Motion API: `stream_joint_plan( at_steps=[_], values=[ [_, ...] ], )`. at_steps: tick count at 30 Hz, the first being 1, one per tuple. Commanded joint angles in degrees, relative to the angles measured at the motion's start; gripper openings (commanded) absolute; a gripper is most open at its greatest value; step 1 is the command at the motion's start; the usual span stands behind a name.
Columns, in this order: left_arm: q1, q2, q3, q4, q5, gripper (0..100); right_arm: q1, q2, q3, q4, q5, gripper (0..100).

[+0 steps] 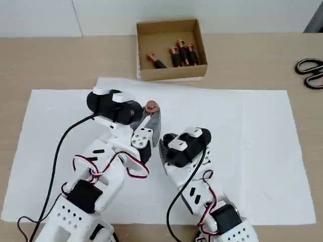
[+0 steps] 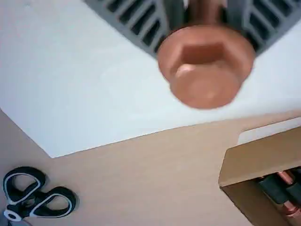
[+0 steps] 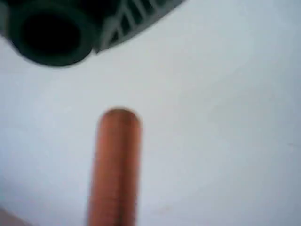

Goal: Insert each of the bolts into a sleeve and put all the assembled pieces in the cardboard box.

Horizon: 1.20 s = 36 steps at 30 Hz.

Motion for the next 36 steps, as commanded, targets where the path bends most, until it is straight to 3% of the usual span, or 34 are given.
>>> stream_joint_plan(
  at_steps=[1, 36],
  values=[
    [1.23, 0.0, -0.48, -1.85, 0.26, 1, -0.31, -0.13, 0.53, 0.04, -0.7, 0.4],
    [3.96, 0.0, 1.71, -1.85, 0.53, 1, -2.59, -0.04, 0.53, 0.04, -0.7, 0.4]
  ],
)
